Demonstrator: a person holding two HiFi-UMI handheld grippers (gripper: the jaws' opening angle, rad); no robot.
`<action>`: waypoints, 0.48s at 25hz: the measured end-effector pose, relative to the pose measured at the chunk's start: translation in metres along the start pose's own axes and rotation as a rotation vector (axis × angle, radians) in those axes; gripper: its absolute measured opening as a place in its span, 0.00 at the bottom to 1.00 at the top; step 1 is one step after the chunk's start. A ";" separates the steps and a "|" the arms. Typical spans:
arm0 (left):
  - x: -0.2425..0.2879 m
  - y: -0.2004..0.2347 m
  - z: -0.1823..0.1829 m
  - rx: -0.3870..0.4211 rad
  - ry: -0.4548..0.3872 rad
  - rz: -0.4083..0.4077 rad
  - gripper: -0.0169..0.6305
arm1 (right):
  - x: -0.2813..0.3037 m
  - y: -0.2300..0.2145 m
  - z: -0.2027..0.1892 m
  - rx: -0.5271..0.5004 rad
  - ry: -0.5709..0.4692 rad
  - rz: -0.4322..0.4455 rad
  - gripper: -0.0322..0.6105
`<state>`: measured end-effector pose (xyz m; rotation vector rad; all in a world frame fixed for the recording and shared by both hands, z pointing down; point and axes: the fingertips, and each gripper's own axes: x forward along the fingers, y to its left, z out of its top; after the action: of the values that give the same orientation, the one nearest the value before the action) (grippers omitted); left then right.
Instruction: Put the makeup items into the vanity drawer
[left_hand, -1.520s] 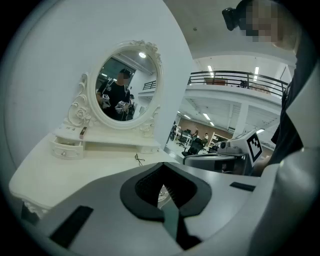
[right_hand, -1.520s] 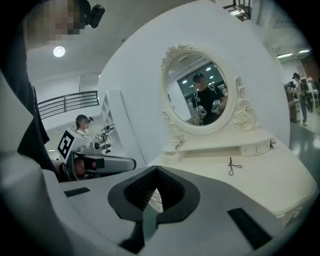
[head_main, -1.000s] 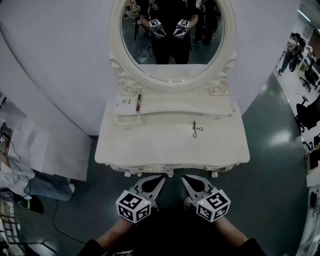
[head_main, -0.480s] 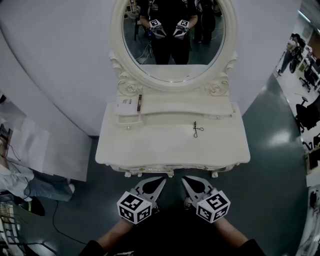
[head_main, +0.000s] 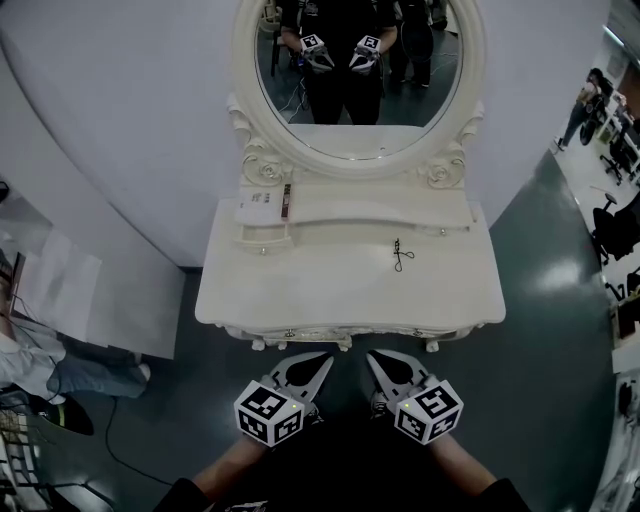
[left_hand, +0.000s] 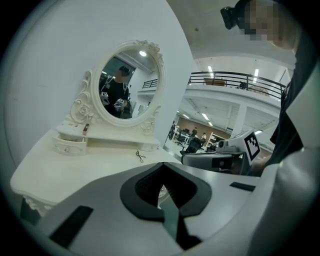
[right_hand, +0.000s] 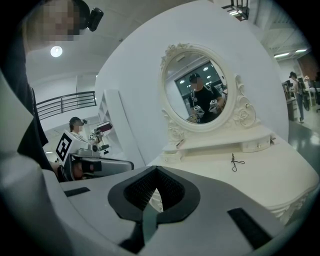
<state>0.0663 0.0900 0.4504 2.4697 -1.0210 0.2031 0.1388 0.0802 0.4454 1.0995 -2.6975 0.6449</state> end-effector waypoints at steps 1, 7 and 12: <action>-0.001 0.001 -0.001 0.001 0.002 -0.003 0.03 | 0.001 0.001 -0.001 0.001 0.001 -0.001 0.09; -0.009 0.009 -0.005 -0.003 0.018 -0.019 0.03 | 0.009 0.006 -0.003 0.002 0.004 -0.020 0.09; -0.015 0.017 -0.009 -0.006 0.029 -0.032 0.03 | 0.014 0.009 -0.006 0.012 0.000 -0.044 0.09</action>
<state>0.0435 0.0934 0.4602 2.4683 -0.9681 0.2245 0.1220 0.0798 0.4521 1.1590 -2.6647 0.6546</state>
